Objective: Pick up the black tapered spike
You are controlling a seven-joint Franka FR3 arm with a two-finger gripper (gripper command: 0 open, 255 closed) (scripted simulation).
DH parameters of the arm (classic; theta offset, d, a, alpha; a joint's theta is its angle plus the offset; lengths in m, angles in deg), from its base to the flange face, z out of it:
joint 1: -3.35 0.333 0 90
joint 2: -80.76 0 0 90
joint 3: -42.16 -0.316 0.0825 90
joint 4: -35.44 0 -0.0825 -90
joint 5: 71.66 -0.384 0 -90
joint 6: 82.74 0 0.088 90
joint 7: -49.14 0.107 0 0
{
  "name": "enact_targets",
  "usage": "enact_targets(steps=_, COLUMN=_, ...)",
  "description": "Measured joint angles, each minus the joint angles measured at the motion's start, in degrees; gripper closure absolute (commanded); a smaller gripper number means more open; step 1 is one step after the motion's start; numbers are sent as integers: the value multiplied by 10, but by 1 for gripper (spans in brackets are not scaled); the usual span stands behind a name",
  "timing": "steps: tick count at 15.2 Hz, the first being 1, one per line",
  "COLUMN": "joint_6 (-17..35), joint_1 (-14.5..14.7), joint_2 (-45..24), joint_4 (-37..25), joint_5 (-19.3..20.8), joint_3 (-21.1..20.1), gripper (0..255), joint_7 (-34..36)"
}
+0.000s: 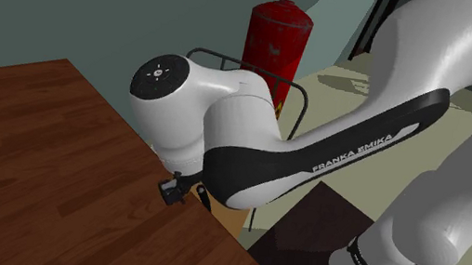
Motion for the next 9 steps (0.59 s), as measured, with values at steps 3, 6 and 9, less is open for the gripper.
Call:
enact_targets(steps=3, joint_6=4, joint_1=0, joint_2=-4, joint_4=2, joint_5=4, joint_3=0, gripper=255, joint_7=4)
enact_targets(steps=6, joint_6=5, joint_1=0, joint_2=-5, joint_4=2, joint_5=4, joint_3=0, gripper=255, joint_7=4)
enact_targets(steps=9, joint_6=5, joint_1=0, joint_2=-5, joint_4=2, joint_5=4, joint_3=0, gripper=255, joint_7=5)
